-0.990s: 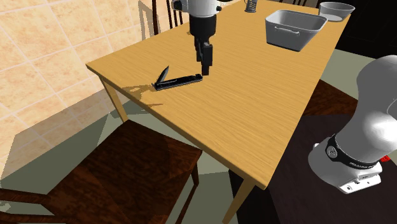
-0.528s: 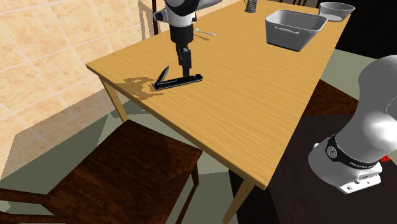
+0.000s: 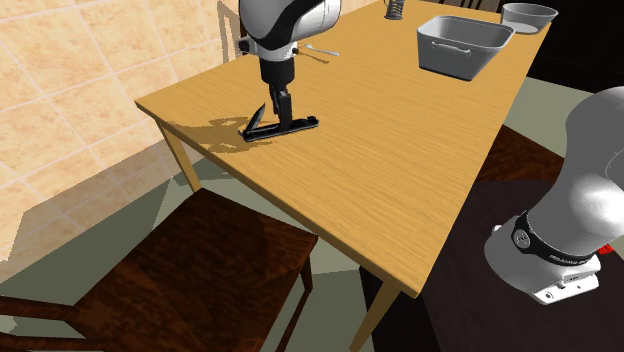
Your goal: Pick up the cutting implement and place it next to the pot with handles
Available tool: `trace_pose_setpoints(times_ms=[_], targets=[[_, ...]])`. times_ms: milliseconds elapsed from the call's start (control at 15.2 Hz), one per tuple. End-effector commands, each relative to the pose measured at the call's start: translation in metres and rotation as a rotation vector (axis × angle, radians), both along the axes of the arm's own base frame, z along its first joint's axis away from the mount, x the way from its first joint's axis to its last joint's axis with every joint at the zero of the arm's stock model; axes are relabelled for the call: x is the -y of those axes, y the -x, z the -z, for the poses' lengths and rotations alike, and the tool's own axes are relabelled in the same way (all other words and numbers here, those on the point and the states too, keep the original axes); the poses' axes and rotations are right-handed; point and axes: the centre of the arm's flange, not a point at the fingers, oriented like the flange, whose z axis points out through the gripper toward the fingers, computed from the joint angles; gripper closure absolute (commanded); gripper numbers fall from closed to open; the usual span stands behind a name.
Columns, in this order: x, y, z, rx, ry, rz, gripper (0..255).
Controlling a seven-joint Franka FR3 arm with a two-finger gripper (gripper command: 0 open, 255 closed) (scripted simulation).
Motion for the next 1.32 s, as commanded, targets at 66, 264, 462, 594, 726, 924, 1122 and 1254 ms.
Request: trace_pose_setpoints(times_ms=[66, 264, 462, 594, 726, 924, 1122, 1254], targets=[[-0.0012, -0.0009, 0.0139, 0.0, 0.0, 0.0, 0], [-0.0012, -0.0009, 0.0139, 0.0, 0.0, 0.0, 0], [-0.0012, -0.0009, 0.0139, 0.0, 0.0, 0.0, 0], [-0.0012, -0.0009, 0.0139, 0.0, 0.0, 0.0, 255], [-0.0012, -0.0009, 0.0139, 0.0, 0.0, 0.0, 255], [-0.0012, -0.001, 0.0139, 0.0, 0.0, 0.0, 255], [-0.0012, -0.001, 0.0139, 0.0, 0.0, 0.0, 255], [-0.0012, -0.0009, 0.0086, 0.0, 0.0, 0.0, 255]])
